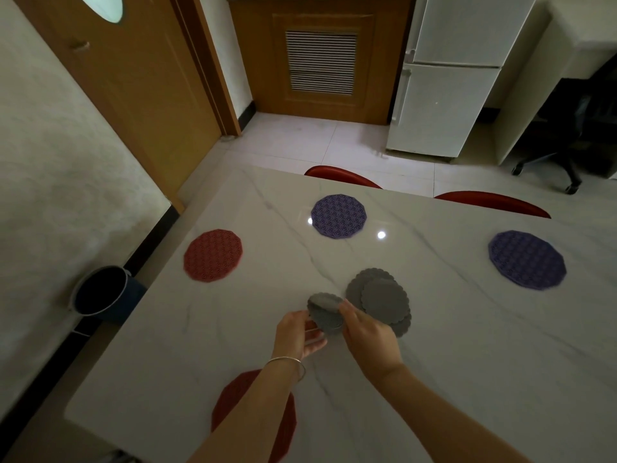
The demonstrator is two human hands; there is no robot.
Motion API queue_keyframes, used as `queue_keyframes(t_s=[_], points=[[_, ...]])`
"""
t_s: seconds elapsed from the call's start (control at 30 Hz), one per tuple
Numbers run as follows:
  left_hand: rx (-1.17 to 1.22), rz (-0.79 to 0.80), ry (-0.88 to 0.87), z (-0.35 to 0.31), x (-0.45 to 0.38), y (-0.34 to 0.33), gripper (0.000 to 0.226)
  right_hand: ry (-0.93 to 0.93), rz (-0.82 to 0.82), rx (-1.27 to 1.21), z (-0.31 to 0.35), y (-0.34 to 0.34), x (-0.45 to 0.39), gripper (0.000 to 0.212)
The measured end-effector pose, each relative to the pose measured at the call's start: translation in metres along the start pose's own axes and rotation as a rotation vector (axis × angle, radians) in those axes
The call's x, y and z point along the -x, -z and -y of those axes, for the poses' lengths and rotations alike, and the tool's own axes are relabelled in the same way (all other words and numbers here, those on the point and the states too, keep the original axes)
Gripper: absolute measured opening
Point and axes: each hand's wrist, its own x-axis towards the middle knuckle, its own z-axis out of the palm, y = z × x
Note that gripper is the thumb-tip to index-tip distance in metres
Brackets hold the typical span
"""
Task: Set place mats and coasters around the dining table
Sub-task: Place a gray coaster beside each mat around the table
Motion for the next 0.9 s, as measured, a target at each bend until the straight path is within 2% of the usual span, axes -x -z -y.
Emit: queue_keyframes(t_s=[0.13,0.23,0.43,0.53,0.6,0.67,0.77,0.9], points=[[0.013,0.011,-0.05,0.005,-0.003,0.002,0.015,0.079,0.039,0.029,-0.002,-0.016,0.006,0.051],[-0.011,0.01,-0.077,0.006,-0.006,0.001,0.014,0.065,0.061,-0.02,-0.003,-0.024,0.011,0.051],[-0.039,-0.001,-0.103,0.005,-0.012,-0.002,0.012,-0.056,0.141,-0.17,-0.007,-0.027,0.011,0.036],[-0.063,-0.016,-0.093,0.004,-0.014,-0.002,0.01,-0.119,0.109,-0.195,-0.015,-0.019,0.011,0.043],[-0.076,-0.028,-0.088,0.003,-0.014,-0.003,0.01,-0.251,0.082,-0.14,-0.027,-0.012,0.006,0.049],[-0.098,-0.032,-0.092,0.002,-0.013,-0.002,0.011,-0.412,0.203,-0.058,-0.043,-0.007,0.001,0.055],[-0.12,-0.042,-0.108,0.003,-0.011,0.002,0.011,-0.43,0.368,0.052,-0.06,-0.002,-0.004,0.059],[-0.115,-0.045,-0.111,0.004,-0.008,0.012,0.01,-0.407,0.364,0.066,-0.063,0.0,-0.012,0.038]])
